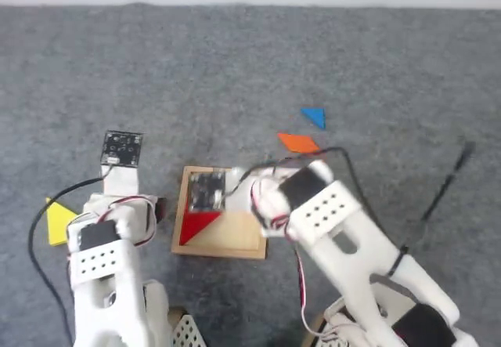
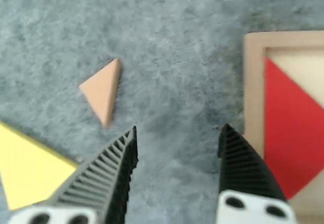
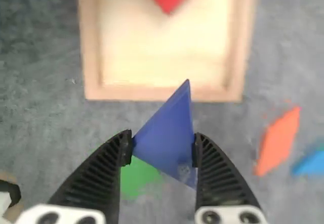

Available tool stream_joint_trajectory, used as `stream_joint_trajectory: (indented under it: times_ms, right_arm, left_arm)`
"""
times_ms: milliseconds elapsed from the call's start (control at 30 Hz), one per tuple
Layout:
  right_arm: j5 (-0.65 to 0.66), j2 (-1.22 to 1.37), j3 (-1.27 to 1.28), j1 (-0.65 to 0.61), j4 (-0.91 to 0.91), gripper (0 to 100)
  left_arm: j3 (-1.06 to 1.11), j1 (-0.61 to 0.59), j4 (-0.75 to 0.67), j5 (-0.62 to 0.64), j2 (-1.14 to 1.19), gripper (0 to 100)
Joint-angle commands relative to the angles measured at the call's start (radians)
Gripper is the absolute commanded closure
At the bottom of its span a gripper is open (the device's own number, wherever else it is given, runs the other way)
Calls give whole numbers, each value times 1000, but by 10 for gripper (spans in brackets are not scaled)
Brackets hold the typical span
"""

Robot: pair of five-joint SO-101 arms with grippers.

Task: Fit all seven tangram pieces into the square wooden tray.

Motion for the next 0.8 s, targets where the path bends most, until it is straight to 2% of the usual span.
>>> stream_joint_trajectory:
  times_ms: [0, 133, 367, 567, 767]
  right_arm:
    - [15, -54, 58, -68, -122, 957]
    - [15, -44, 91, -108, -166, 957]
    - [15, 127, 87, -124, -255, 957]
    - [9, 162, 72, -173, -260, 953]
    - [8, 170, 75, -197, -255, 778]
  left_arm:
    - [-25, -46, 25, -63, -25, 746]
    - [-25, -52, 26, -68, -25, 746]
    - [-25, -54, 25, -66, -25, 746]
    - [-25, -54, 25, -66, -25, 746]
    - [-25, -54, 25, -66, -25, 746]
